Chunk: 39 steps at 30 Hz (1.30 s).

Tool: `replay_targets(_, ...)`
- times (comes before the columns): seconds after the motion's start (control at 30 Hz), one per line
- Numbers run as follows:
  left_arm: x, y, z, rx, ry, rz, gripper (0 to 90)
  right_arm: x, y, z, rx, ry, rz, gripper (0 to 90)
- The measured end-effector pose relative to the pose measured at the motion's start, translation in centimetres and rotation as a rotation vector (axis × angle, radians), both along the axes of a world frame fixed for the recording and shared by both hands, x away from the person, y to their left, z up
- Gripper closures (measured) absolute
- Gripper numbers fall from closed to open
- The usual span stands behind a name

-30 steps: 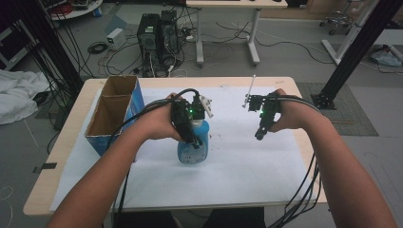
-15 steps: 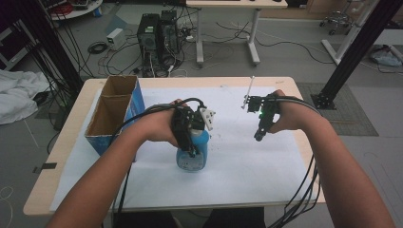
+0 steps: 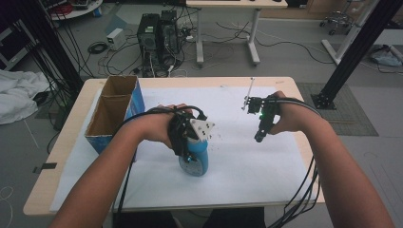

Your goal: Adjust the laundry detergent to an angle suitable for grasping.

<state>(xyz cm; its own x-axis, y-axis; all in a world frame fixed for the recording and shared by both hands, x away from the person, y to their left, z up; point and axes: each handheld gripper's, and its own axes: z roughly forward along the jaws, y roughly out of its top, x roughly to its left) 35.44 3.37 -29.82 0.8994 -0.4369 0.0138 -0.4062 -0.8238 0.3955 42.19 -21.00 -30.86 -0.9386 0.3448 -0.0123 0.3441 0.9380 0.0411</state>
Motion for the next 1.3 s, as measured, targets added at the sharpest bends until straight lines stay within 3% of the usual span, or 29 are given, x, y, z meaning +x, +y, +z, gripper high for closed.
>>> replay_targets(0.27,0.0,-0.1,-0.4,0.034,0.020,-0.030,43.8,-0.1,0.2,0.0,0.001,-0.003,0.006,12.9)
replay_targets(0.37,-0.1,-0.1,-0.5,0.022,0.016,-0.044,43.8,-0.3,0.3,0.0,-0.011,0.001,-0.015,12.9)
replay_targets(0.73,0.0,-0.3,-0.7,0.011,0.006,-0.091,43.8,-0.2,0.5,-0.2,-0.010,-0.001,-0.004,12.9)
replay_targets(0.87,-0.1,-0.5,-0.9,0.014,-0.010,-0.093,43.8,-0.1,0.5,-0.3,-0.015,0.004,-0.004,12.9)
replay_targets(1.07,0.0,-0.9,-1.6,0.049,-0.039,-0.085,43.8,-0.1,0.9,-0.5,-0.015,0.006,-0.003,12.9)
replay_targets(1.3,0.4,-0.9,-2.1,0.080,-0.039,-0.070,43.7,-0.1,0.9,-0.6,-0.013,0.004,0.011,12.9)
